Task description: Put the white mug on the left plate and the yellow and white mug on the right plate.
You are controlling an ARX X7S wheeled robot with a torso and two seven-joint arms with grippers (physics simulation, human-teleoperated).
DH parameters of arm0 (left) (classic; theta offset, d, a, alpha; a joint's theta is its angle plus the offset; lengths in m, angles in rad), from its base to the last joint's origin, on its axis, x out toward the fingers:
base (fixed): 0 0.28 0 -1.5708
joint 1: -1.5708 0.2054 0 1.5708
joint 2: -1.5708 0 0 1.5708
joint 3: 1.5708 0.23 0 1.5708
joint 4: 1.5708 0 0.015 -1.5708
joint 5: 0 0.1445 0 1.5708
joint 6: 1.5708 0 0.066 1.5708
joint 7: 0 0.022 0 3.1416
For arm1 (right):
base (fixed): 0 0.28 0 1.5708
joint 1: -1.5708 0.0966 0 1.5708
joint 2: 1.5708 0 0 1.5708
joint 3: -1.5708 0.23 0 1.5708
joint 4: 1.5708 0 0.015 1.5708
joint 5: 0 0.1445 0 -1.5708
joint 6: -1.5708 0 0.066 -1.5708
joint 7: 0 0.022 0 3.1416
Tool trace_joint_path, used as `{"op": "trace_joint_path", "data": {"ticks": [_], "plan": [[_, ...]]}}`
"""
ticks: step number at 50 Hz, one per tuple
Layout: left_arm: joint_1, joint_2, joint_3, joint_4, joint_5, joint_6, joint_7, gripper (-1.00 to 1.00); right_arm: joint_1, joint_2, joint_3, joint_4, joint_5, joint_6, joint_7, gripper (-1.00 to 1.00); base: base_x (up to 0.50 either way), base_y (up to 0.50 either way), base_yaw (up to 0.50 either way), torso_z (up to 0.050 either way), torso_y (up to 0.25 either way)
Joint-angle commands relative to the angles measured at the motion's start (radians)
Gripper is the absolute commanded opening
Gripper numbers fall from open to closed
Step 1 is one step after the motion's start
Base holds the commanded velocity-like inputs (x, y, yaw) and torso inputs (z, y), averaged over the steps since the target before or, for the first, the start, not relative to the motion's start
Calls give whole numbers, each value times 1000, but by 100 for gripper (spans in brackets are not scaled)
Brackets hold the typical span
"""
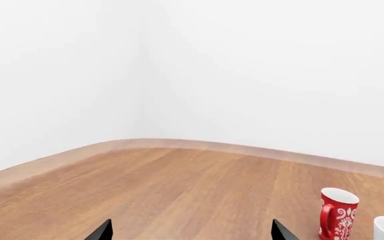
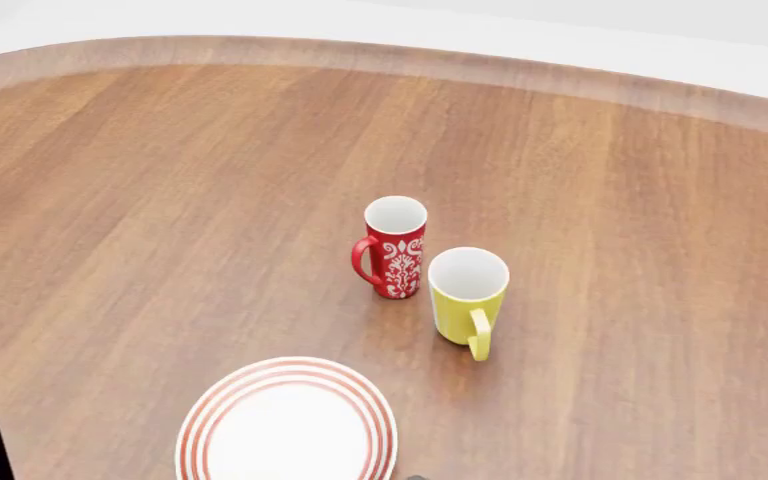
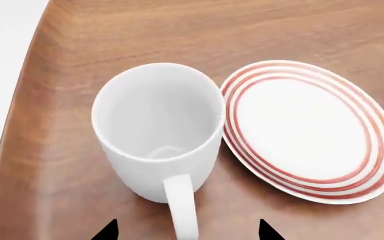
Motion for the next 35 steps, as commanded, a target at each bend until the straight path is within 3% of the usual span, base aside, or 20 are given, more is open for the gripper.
{"op": "trace_joint_path", "data": {"ticks": [1, 35], "plan": [[10, 17, -14, -5, 6, 17, 24, 100, 36, -65, 0, 131, -31, -45, -70, 100, 0, 0, 0, 0, 0], [15, 6, -9, 7, -4, 19, 9, 100, 46, -86, -16, 234, -32, -72, -100, 100, 0, 0, 0, 0, 0]]}}
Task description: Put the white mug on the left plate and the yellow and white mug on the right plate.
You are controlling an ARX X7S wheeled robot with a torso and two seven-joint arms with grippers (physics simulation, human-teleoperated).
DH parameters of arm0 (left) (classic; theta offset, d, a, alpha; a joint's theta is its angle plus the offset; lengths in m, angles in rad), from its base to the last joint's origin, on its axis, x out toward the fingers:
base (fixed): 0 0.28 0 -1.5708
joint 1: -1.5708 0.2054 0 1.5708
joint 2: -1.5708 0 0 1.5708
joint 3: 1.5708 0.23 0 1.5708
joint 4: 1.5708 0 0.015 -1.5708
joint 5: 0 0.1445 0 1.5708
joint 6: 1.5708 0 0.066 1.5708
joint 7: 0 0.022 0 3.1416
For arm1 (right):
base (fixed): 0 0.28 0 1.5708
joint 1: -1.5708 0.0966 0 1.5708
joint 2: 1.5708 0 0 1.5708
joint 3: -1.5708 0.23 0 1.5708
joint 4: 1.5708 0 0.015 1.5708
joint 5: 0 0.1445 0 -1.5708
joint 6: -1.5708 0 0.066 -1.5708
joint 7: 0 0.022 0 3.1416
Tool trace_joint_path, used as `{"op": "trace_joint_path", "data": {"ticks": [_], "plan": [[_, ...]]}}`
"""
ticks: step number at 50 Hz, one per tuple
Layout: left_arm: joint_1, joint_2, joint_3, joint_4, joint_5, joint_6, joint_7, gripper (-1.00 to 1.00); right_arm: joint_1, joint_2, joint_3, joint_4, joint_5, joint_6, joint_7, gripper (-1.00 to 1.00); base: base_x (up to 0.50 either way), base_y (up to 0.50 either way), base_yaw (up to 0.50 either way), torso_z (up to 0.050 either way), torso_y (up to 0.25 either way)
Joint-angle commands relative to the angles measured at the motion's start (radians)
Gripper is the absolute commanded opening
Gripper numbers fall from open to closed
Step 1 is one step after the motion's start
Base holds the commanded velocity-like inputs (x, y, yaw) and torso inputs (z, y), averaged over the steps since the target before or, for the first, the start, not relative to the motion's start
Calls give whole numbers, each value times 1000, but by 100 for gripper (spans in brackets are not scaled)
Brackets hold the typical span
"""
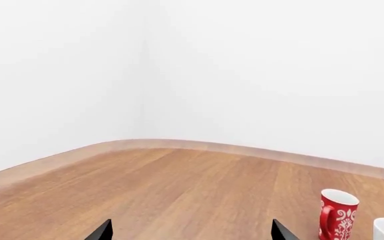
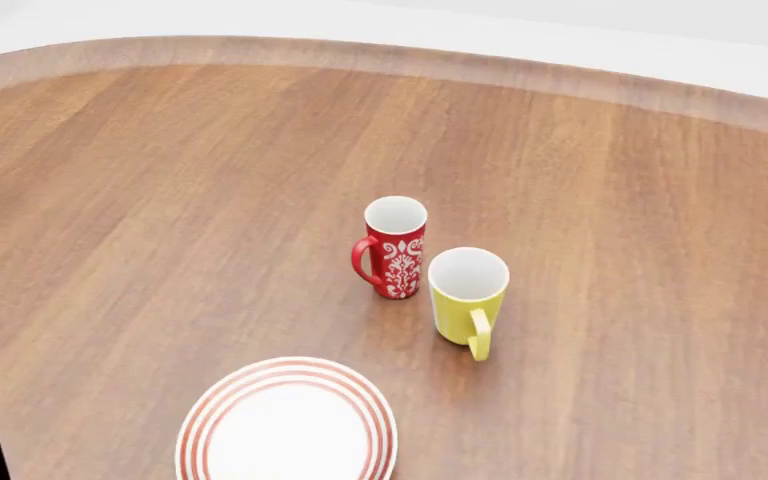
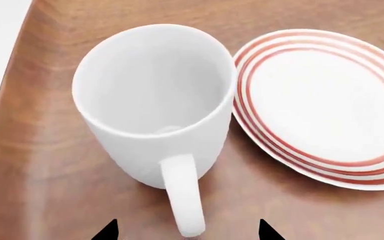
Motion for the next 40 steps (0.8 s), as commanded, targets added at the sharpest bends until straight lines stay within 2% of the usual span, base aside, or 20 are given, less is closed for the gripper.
{"op": "trace_joint_path", "data": {"ticks": [1, 4, 5, 18, 30, 40], "plan": [[7, 18, -13, -5, 7, 16, 23, 100, 15, -29, 28, 64, -12, -23, -45, 100, 0, 0, 0, 0, 0], [7, 18, -11, -6, 9, 17, 22, 100, 18, -31, 27, 61, -12, -20, -44, 100, 0, 0, 0, 0, 0], [6, 18, -10, -8, 9, 18, 23, 100, 20, -32, 26, 67, -12, -25, -49, -100, 0, 0, 0, 0, 0], [7, 13, -12, -3, 1, 19, 18, 100, 18, -29, 23, 55, -15, -35, -45, -100, 0, 0, 0, 0, 0], [5, 10, -4, -8, 4, 24, 17, 100, 8, 10, 24, -97, -26, -46, -15, -100, 0, 0, 0, 0, 0], [4, 7, -1, -13, 4, 28, 16, 100, 11, 14, 120, -150, 4, -67, 65, -100, 0, 0, 0, 0, 0]]}}
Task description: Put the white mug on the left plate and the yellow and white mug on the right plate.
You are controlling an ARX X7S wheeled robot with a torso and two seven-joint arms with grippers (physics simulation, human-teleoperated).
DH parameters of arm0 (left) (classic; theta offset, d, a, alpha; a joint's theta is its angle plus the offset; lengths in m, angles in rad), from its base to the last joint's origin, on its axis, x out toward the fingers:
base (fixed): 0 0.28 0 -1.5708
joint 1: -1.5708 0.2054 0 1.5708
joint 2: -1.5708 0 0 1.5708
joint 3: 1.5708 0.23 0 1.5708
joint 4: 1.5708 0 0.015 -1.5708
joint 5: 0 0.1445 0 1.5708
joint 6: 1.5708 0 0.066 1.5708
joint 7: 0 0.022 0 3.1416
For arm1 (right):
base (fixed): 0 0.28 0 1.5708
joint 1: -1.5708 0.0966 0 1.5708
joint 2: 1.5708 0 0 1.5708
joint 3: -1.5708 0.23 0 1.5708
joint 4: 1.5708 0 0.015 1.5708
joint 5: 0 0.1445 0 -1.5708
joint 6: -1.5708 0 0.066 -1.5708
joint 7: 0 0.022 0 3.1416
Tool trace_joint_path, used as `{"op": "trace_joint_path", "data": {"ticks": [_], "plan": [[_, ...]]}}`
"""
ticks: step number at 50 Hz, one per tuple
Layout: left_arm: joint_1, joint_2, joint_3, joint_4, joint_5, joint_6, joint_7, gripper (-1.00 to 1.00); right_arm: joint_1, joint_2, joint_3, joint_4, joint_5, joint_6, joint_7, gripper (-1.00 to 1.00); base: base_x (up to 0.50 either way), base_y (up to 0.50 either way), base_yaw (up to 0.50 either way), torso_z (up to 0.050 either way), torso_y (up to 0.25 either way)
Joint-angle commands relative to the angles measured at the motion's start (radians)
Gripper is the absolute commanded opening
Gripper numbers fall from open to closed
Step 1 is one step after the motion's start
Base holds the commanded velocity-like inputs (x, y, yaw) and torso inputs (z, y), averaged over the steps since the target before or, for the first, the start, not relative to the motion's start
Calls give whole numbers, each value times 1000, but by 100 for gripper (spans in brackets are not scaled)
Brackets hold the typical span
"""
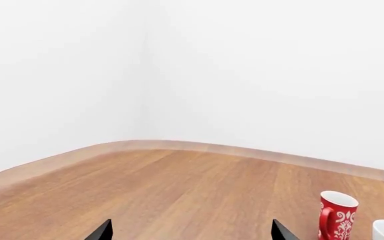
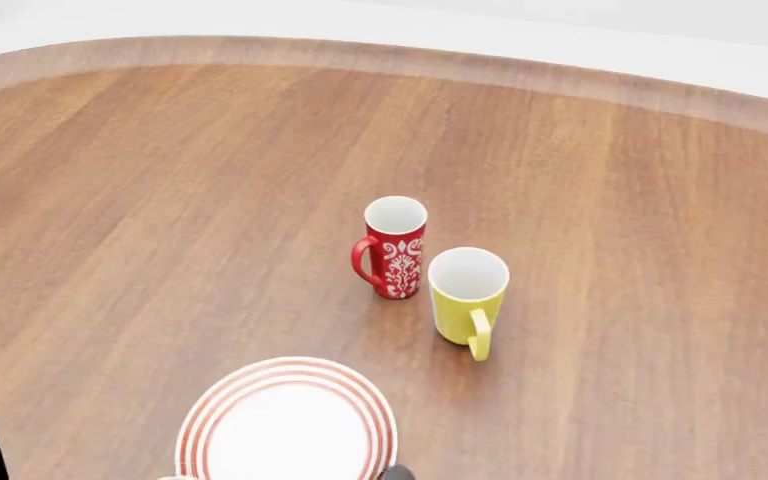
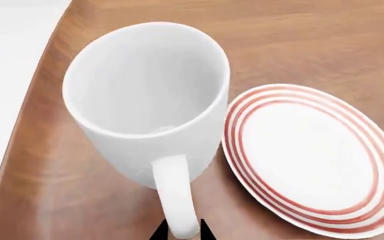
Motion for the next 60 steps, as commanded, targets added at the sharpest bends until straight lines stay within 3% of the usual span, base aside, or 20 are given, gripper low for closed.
{"op": "trace_joint_path", "data": {"ticks": [1, 24, 45, 60], "plan": [[4, 19, -9, -16, 12, 20, 28, 100, 14, -14, 124, -35, 18, -26, 44, -100, 0, 0, 0, 0, 0], [1, 14, 8, -19, 17, 28, 27, 100, 113, -102, 264, 222, 133, 34, 78, -100, 0, 0, 0, 0, 0], [25, 8, 4, 24, 1, 23, 9, 100, 257, -217, 240, 573, 93, -30, 5, -100, 0, 0, 0, 0, 0], [33, 4, 9, 35, -1, 24, 3, 100, 326, -275, 207, 706, 70, -63, -40, -100, 0, 0, 0, 0, 0]]}}
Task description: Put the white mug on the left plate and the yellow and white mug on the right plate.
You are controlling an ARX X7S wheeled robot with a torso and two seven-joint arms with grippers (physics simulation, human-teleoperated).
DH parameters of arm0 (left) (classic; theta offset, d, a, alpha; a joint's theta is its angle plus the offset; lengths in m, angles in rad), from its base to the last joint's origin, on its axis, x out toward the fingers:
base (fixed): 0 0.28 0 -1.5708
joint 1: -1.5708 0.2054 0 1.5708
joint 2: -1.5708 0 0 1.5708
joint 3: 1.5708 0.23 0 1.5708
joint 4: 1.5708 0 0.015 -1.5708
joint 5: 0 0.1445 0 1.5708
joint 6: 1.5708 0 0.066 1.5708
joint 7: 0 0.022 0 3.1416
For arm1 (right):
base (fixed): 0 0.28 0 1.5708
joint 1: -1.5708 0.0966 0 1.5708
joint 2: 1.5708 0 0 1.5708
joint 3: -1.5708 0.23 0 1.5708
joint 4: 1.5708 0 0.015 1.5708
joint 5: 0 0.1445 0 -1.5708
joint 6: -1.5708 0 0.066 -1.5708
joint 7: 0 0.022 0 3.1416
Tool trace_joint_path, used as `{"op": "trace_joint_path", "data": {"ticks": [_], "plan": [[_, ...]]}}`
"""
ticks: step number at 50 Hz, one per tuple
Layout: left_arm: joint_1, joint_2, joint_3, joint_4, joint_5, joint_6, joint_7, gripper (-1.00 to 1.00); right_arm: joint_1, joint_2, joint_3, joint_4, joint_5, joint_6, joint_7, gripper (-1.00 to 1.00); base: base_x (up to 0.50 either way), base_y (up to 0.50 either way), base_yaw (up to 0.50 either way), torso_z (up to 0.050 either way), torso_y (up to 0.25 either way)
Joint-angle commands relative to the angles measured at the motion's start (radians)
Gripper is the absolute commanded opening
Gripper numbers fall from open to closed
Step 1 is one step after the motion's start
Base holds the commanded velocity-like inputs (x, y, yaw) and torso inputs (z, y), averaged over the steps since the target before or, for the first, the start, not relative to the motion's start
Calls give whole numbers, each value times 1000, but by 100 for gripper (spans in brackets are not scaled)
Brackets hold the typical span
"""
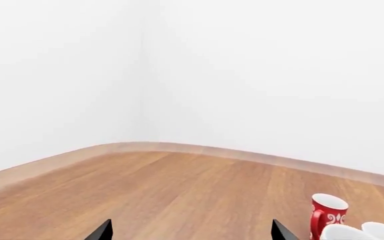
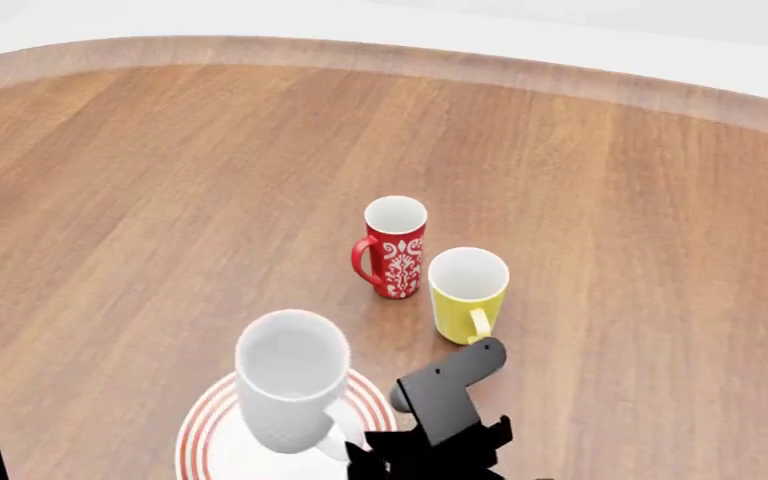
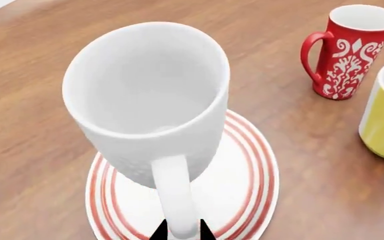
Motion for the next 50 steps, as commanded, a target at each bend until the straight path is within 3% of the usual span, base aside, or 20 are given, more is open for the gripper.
{"op": "trace_joint_path", "data": {"ticks": [1, 21, 32, 33, 40, 43, 50], "plan": [[9, 19, -10, -5, 9, 17, 26, 100, 71, -73, 22, 163, -25, -33, -64, -100, 0, 0, 0, 0, 0], [16, 11, -7, 6, 3, 21, 22, 100, 134, -129, -1, 353, -49, -48, -77, -100, 0, 0, 0, 0, 1], [18, 9, -3, 5, 5, 24, 19, 100, 125, -123, -1, 316, -41, -49, -72, -100, 0, 0, 0, 0, 0], [17, 8, -3, 4, 5, 25, 19, 100, 123, -121, -2, 314, -42, -53, -70, 100, 0, 0, 0, 0, 0], [18, 6, -2, 6, 3, 25, 18, 100, 68, -74, 26, 172, -13, -31, -22, 100, 0, 0, 0, 0, 0], [17, 6, -3, 3, 1, 27, 17, 100, -54, 28, 80, -191, 78, 55, 53, 100, 0, 0, 0, 0, 0], [16, 6, 9, -1, 13, 29, 15, 100, -272, 172, 164, -724, 191, 152, 242, 100, 0, 0, 0, 0, 0]]}}
